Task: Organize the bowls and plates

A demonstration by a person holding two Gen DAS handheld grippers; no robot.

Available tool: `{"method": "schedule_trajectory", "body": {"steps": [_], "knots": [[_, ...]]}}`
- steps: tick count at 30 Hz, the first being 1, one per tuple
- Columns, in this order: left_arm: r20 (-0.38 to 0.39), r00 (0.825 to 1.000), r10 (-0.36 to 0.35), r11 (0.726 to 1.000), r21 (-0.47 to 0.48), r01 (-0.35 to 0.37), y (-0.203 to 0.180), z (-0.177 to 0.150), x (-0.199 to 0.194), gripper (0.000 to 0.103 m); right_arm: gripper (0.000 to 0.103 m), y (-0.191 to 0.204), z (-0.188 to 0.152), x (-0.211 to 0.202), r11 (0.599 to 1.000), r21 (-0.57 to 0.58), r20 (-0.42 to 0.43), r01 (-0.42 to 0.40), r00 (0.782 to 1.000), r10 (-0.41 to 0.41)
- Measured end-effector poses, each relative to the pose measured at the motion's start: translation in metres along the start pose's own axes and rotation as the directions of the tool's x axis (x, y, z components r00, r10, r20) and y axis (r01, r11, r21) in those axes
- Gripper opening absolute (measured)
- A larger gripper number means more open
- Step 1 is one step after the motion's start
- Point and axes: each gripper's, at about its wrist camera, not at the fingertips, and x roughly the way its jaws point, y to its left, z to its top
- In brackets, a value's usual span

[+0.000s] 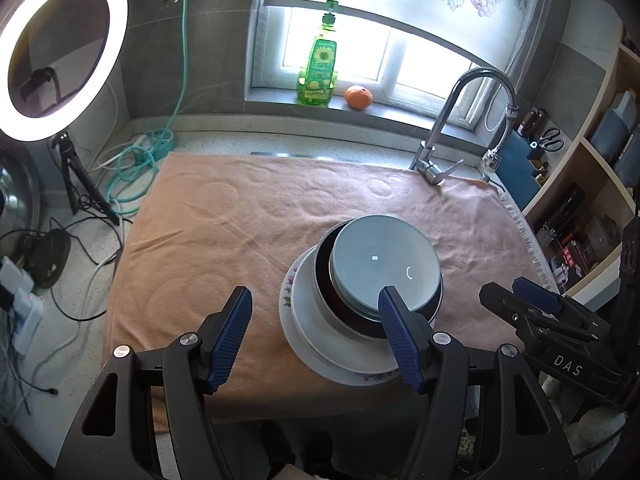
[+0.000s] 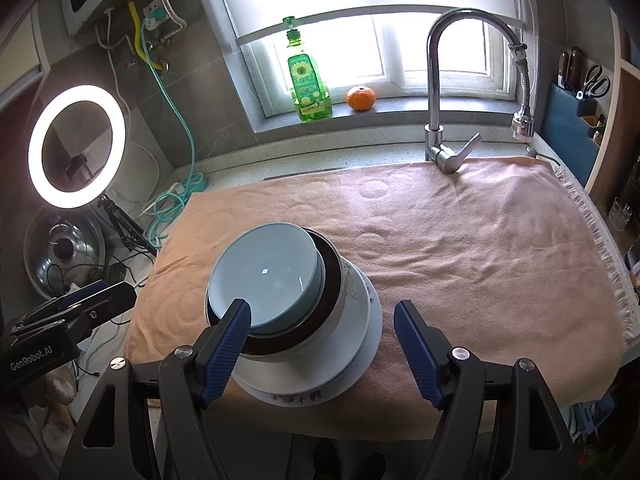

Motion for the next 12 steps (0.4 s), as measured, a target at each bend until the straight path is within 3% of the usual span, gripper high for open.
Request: {"method": "schedule_trajectory", "body": {"steps": [12], "knots": [[0.003, 1.000, -0.002, 1.000, -0.011, 0.002, 0.0086, -0.0019, 0.0030, 0.066, 0.071, -0.0009, -0.0027, 0.0028, 1.000, 0.007, -0.012, 0.014, 1.000, -0.014]]}}
